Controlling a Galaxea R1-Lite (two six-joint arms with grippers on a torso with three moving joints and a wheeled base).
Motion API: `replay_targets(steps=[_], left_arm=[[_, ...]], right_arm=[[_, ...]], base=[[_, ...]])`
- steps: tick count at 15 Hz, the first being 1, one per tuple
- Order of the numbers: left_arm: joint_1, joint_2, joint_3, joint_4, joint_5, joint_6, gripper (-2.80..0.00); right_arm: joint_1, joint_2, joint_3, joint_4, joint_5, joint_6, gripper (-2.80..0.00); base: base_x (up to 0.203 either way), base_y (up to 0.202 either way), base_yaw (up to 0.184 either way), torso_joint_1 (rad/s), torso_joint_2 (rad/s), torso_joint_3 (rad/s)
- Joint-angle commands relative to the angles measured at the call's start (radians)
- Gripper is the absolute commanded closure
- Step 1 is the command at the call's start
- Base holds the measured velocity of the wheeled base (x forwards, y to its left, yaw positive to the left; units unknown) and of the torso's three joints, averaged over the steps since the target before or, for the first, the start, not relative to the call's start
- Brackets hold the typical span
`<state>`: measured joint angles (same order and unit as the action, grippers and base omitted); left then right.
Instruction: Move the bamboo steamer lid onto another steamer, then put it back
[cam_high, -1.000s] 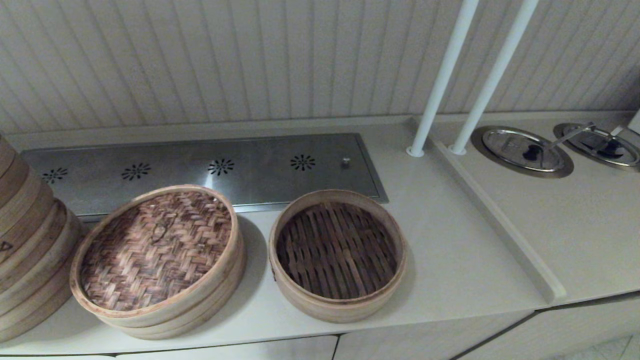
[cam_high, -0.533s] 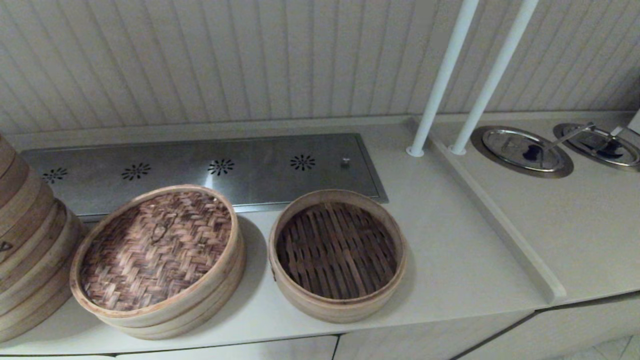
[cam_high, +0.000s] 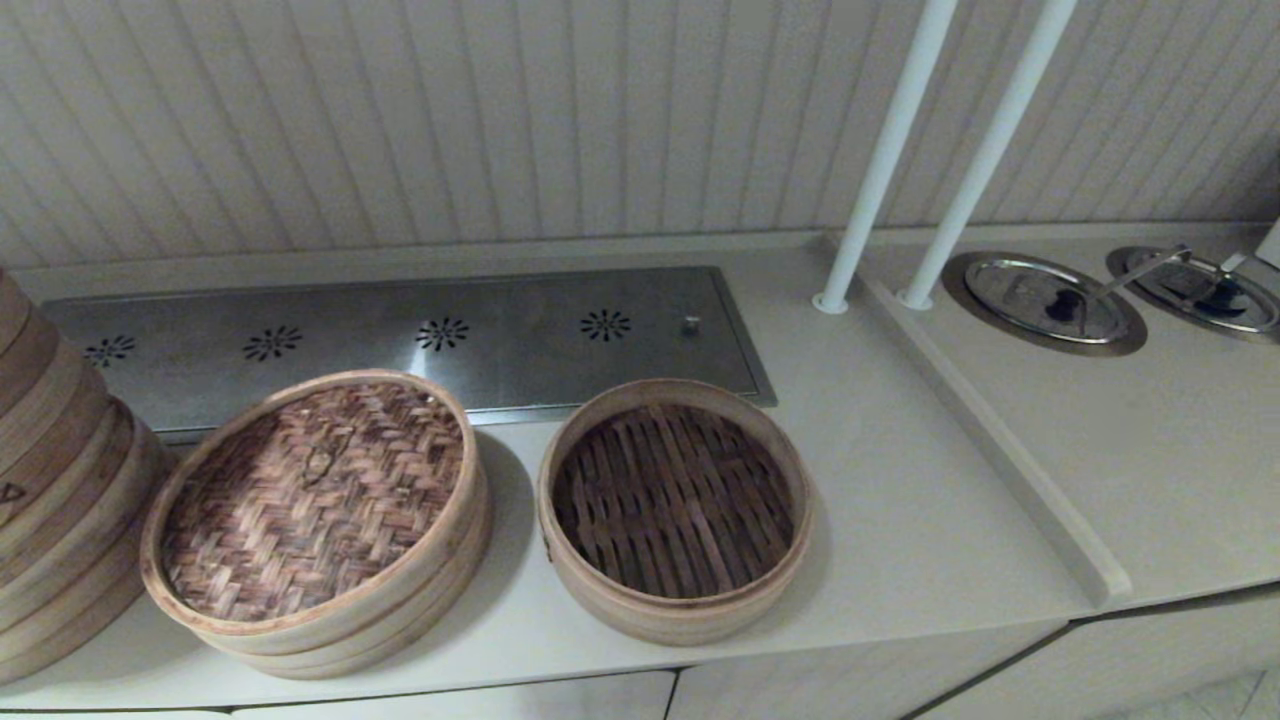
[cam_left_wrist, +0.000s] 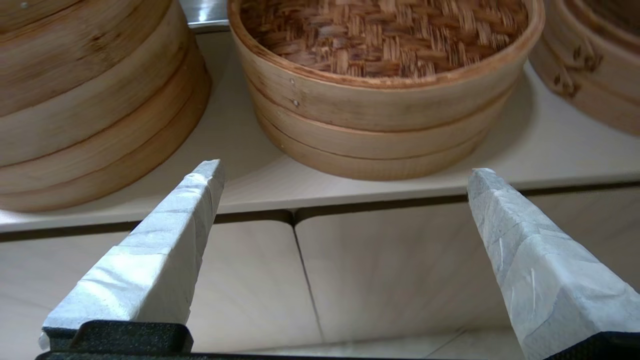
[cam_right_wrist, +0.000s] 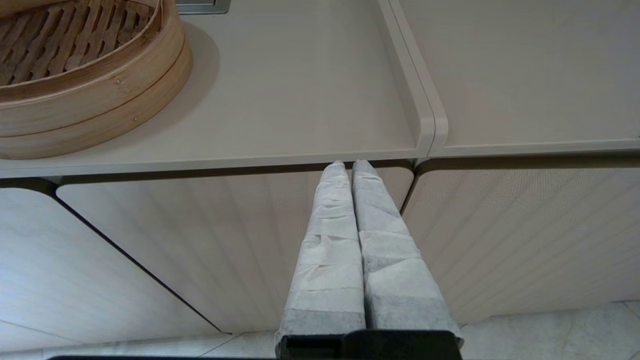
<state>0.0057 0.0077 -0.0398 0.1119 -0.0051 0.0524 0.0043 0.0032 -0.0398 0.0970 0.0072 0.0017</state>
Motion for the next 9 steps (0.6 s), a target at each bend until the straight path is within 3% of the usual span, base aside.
replay_targets(steps=[1,4,9], left_arm=[[0.0,-0.008,0.005,-0.014,0.002,-0.009,-2.8],[0.0,-0.008,0.012,-0.038,0.001,-0.051,-2.8],[0.0,-0.008,0.012,-0.038,0.001,-0.051,-2.8]], right_arm=[[0.0,0.001,0.0,0.0,0.0,0.0,0.0],[0.0,0.001,0.0,0.001,0.0,0.0,0.0],[0.0,0.001,0.0,0.001,0.0,0.0,0.0]], base=[[0.0,0.0,0.0,0.0,0.0,0.0],[0.0,0.0,0.0,0.0,0.0,0.0],[0.0,0.0,0.0,0.0,0.0,0.0]])
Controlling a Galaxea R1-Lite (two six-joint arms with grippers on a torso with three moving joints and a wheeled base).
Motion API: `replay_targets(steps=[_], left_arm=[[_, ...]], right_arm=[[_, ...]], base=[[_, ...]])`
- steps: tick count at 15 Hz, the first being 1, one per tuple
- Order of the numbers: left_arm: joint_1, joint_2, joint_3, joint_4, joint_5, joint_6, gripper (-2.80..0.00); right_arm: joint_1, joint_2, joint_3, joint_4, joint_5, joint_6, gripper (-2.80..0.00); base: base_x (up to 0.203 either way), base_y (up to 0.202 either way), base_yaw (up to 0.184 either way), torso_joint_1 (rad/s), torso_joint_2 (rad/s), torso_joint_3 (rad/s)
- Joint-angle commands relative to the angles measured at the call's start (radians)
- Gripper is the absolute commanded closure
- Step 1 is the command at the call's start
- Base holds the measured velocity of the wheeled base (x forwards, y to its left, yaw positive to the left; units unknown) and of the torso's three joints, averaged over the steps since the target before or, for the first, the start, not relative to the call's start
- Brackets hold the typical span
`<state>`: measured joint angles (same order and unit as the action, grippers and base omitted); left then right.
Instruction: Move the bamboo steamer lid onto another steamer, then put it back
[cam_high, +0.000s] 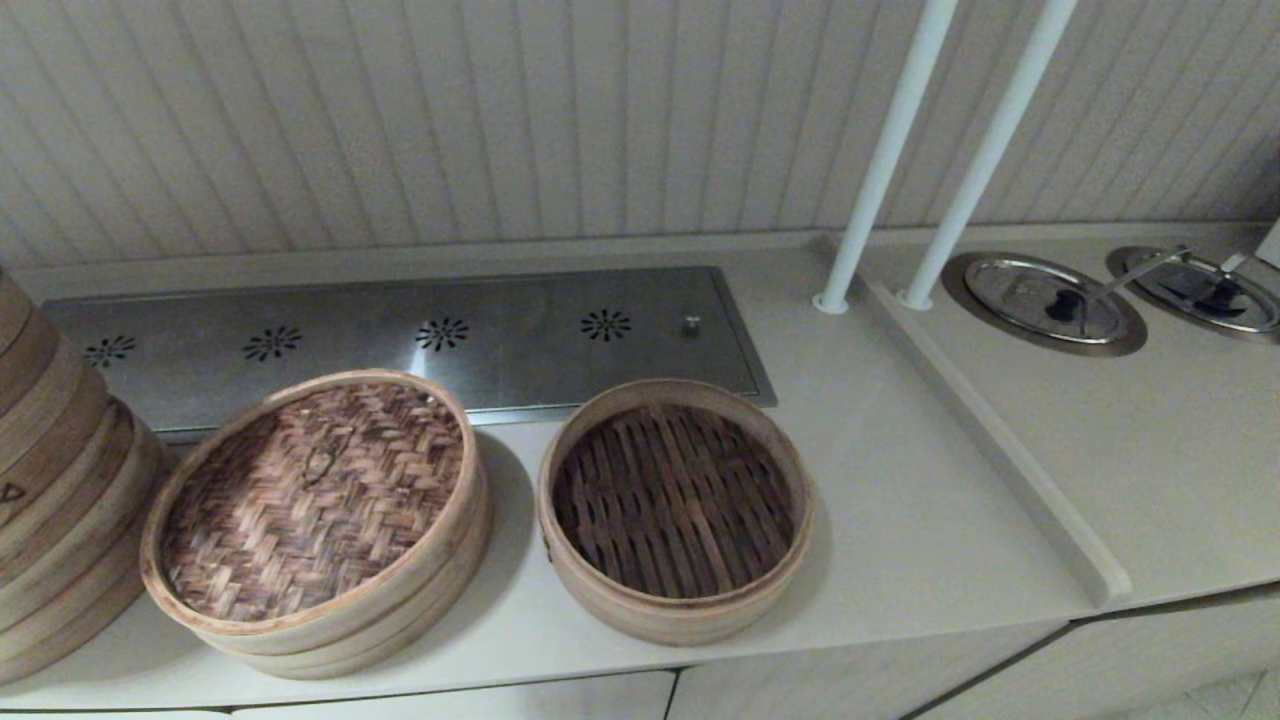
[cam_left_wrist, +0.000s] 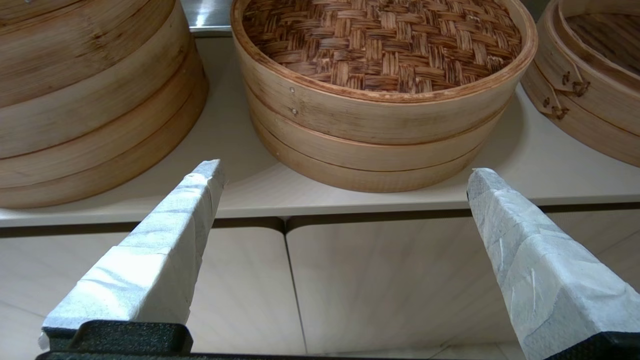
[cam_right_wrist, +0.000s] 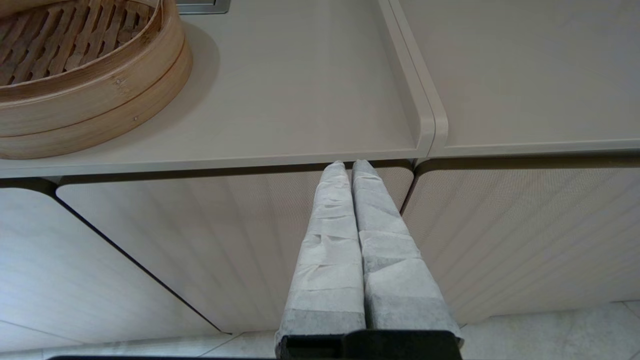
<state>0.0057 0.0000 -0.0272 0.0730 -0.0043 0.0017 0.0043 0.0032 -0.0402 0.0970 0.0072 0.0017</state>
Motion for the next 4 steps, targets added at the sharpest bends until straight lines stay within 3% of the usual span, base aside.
replay_targets(steps=[1,4], left_arm=[[0.0,0.0,0.0,0.001,0.0,0.0,-2.8],[0.0,0.0,0.0,0.001,0.0,0.0,-2.8]], right_arm=[[0.0,0.001,0.0,0.001,0.0,0.0,0.0],[0.0,0.001,0.0,0.0,0.0,0.0,0.0]], base=[[0.0,0.0,0.0,0.0,0.0,0.0],[0.0,0.0,0.0,0.0,0.0,0.0]])
